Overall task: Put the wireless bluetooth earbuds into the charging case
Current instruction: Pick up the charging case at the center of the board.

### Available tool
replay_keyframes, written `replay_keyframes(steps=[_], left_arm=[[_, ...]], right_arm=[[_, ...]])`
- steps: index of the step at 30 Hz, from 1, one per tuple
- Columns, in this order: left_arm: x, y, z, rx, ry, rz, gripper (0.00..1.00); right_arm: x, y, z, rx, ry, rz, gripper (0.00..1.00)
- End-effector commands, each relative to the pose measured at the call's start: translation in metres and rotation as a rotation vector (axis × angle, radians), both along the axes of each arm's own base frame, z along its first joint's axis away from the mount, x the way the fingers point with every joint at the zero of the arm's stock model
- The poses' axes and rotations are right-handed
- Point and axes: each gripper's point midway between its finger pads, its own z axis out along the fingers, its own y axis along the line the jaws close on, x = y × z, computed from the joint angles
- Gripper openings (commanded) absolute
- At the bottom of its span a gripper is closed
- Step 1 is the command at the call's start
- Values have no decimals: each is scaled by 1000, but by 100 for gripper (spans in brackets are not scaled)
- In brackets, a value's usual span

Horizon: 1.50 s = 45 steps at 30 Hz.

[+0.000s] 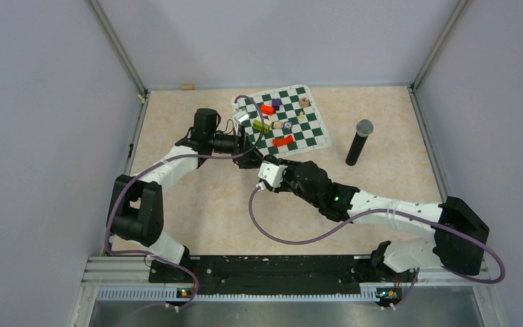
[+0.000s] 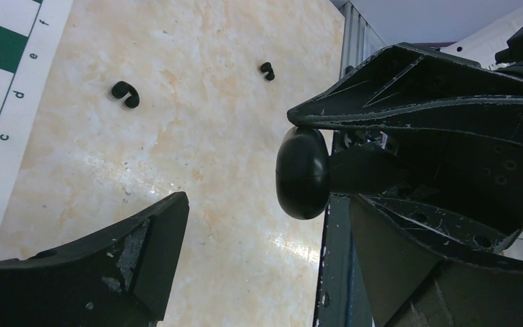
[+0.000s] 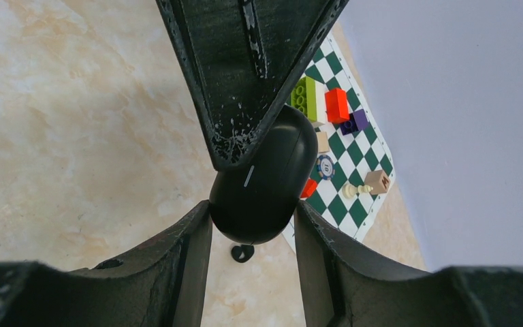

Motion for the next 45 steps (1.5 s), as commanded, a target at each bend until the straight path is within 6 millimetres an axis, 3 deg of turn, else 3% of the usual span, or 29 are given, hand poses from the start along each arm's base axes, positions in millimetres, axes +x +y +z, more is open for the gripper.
replay_keyframes(steps=[1,9,21,27,33,35,37,41,45], left_arm=[[6,-7,10,-6,-60,-22,92],[0,-13,11,-18,-59,-58,82],[-13,-19,7,-28,-64,-125,73],[-15,-20,9,-35,-63,-140,54],[-17,-20,11,-45,-62,-153,29],[-17,-20,12,-47,-68,-155,19],[-17,-20,12,-45,-70,-155,13],[-18,-19,13,-36,-100,-155,12],[-21,-15,18,-26,-141,-165,12]], right_arm=[[-1,6,10,29,-27,9,46],[-8,16,-1,2,-17,36,46],[-3,14,4,3,-54,3,46],[-3,13,4,0,-62,1,46],[-1,13,4,-2,-69,-6,47],[-1,13,4,-3,-69,-6,52],[-2,13,5,0,-57,-5,63],[-12,17,15,29,19,31,77],[-31,17,34,96,163,121,81]])
